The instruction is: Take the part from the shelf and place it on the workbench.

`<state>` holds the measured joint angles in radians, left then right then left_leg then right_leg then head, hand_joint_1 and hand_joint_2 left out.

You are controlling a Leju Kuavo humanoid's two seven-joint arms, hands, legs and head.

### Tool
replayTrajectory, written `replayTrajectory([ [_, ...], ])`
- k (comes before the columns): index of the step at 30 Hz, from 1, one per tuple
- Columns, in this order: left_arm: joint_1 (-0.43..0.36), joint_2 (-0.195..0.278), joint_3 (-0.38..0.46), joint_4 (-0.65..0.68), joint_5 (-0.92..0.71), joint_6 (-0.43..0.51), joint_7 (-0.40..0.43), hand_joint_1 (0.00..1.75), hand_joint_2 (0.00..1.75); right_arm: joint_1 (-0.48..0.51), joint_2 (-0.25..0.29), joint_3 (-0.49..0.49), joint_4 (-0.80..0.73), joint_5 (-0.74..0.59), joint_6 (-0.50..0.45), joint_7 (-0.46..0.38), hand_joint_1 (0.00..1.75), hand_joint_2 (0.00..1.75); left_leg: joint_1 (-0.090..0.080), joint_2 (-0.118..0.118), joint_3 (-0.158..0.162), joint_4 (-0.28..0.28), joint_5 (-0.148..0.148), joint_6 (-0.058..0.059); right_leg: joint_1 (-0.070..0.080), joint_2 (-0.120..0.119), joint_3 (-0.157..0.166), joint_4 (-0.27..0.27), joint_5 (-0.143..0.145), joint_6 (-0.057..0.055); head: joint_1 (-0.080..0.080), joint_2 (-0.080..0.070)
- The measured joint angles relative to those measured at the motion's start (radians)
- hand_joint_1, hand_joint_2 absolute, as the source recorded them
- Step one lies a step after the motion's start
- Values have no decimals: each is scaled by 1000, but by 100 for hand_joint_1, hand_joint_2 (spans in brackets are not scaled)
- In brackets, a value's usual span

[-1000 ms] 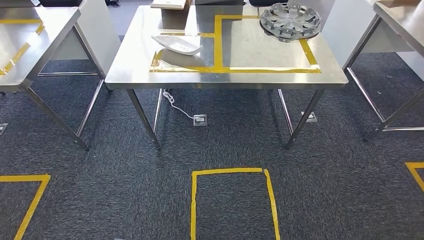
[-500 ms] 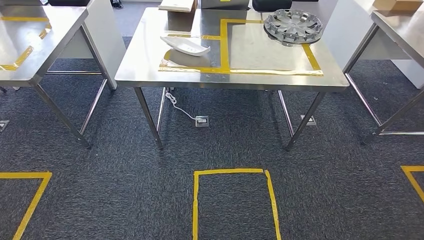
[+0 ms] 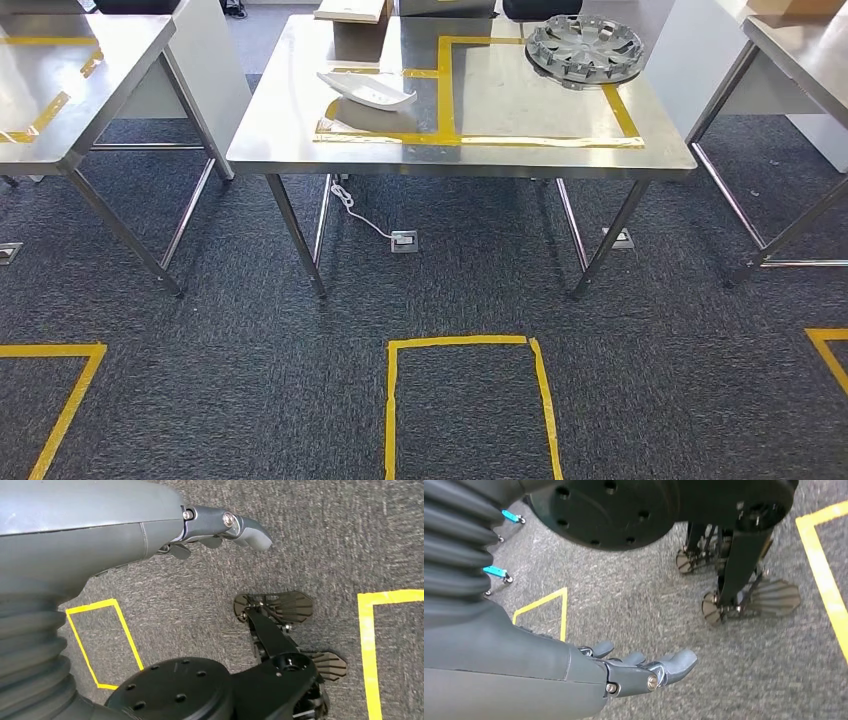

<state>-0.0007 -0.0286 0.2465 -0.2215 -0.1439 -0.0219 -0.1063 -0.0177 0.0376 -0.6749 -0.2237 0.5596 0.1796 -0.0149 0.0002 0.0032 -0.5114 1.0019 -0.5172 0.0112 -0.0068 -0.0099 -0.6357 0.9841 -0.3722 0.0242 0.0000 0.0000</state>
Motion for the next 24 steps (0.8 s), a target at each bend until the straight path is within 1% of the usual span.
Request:
replayTrajectory([
  [4, 21, 1, -25, -23, 22, 2, 17, 0, 175, 25, -4, 92, -24, -90, -29, 0, 0, 175, 0, 0, 0, 0, 1, -1, 0, 0, -1, 1, 0, 0, 0, 0],
  [5, 27, 1, -33, -29, 28, 2, 21, 0, 175, 32, -6, 117, -30, -112, -36, 1, 0, 131, 0, 0, 0, 0, 1, -1, 0, 0, -1, 1, 0, -1, 0, 0],
  [8, 45, 2, -58, -49, 45, 6, 34, 0, 44, 52, -9, 195, -49, -180, -58, 3, 0, 0, 0, 0, 0, 0, 1, -2, 0, 0, -1, 2, 0, -1, 0, 0],
  [9, 50, 3, -66, -55, 51, 7, 38, 0, 0, 58, -10, 221, -55, -202, -65, 3, 0, 0, 0, 0, 0, 0, 1, -2, 0, 0, -1, 2, 0, -1, 0, 0],
  [21, 119, 13, -169, -133, 118, 19, 88, 0, 0, 132, -22, 518, -125, -476, -152, 12, 0, 0, 0, 0, -1, 0, 1, -2, 0, 0, -2, 2, 0, -2, 0, 0],
  [24, 129, 15, -186, -145, 131, 20, 98, 0, 0, 143, -24, 569, -135, -528, -169, 14, 0, 0, 0, 0, -1, 0, 1, -2, 0, 0, -2, 2, 0, -3, 0, 0],
])
